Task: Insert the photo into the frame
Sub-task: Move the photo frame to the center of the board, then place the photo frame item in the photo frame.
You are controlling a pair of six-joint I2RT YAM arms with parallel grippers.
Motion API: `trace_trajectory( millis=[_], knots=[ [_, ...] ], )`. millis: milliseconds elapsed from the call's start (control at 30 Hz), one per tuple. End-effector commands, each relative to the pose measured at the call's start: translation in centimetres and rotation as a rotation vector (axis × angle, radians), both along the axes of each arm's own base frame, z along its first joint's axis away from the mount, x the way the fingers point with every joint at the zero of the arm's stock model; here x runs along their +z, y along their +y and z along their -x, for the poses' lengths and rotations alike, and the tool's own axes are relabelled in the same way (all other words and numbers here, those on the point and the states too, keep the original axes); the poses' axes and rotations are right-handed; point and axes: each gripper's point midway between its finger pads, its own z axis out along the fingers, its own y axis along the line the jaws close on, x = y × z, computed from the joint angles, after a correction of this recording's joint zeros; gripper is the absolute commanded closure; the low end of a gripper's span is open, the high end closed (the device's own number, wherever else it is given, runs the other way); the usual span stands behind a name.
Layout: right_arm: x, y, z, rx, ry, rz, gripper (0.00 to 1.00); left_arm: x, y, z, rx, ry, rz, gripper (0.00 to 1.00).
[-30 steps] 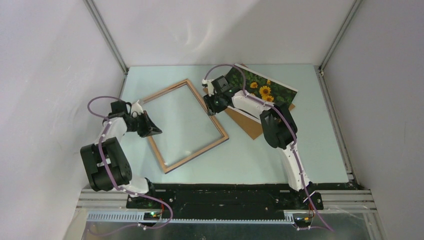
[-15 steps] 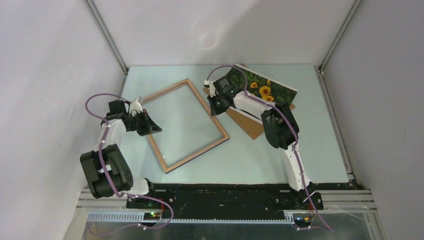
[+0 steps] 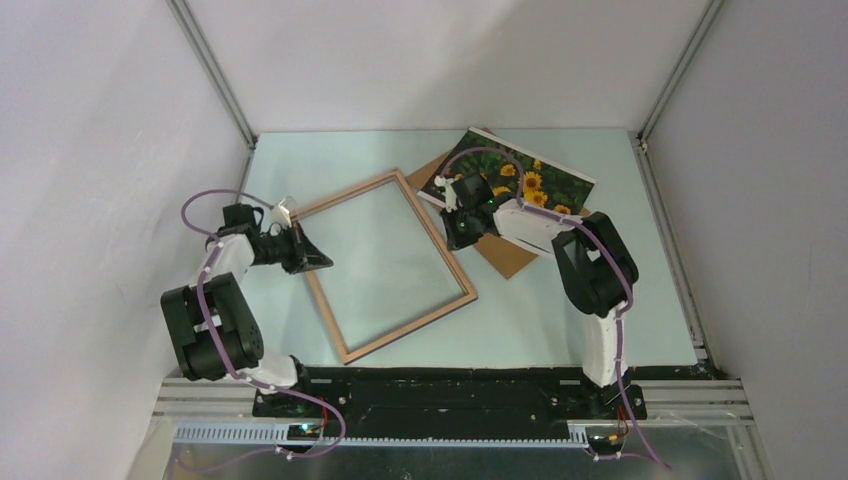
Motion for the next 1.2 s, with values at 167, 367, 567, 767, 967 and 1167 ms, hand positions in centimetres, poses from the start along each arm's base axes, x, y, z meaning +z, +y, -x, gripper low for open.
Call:
trace_trajectory(
  millis=[167, 367, 567, 767, 967, 1167],
  knots=[
    [0.2, -2.1, 3.5, -0.130, 0.048, -0.054, 1.00, 1.0, -2.6, -0.5, -0.121, -0.047, 0.110, 1.00],
    [0.9, -1.2, 3.6, -0.156, 0.044, -0.101, 0.99, 0.1, -3.1, -0.5, -0.096, 0.032, 0.165, 1.00],
    [1.3, -1.3, 3.6, -0.144, 0.035, -0.106, 0.88, 0.2, -3.0, -0.6, -0.067, 0.063, 0.188, 1.00],
    [2.2, -1.3, 3.3, -0.100, 0.000, -0.118, 0.70, 1.3, -2.5, -1.1, -0.037, 0.050, 0.228, 1.00],
    [2.9, -1.3, 2.6, -0.069, -0.040, -0.133, 0.60, 2.5, -2.7, -1.0, -0.020, 0.061, 0.294, 1.00],
    [3.0, -1.5, 2.2, -0.062, -0.050, -0.141, 0.58, 2.8, -3.0, -0.5, -0.011, 0.076, 0.322, 1.00]
  ],
)
